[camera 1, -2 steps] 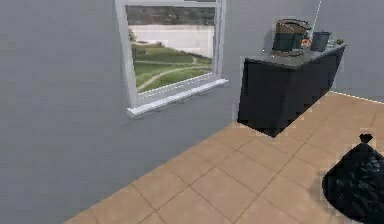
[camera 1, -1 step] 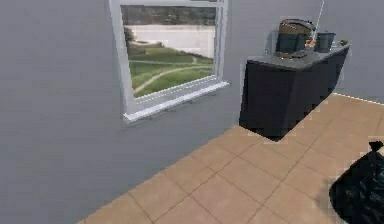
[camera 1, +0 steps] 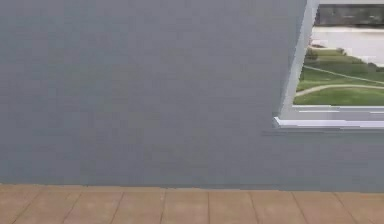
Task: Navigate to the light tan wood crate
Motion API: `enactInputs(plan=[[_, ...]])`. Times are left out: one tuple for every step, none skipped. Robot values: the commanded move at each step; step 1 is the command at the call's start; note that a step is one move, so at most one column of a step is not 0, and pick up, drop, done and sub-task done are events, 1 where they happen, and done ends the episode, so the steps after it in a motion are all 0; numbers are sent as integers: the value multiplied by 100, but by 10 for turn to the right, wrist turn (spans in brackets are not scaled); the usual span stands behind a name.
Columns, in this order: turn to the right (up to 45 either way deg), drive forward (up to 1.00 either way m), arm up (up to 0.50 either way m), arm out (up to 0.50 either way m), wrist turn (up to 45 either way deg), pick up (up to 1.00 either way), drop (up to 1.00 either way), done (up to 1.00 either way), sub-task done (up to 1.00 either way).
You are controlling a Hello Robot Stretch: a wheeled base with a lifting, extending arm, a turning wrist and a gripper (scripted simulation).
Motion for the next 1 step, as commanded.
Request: enactInputs(plan=[[-330,0,0,0,0,0,0,0,0]])
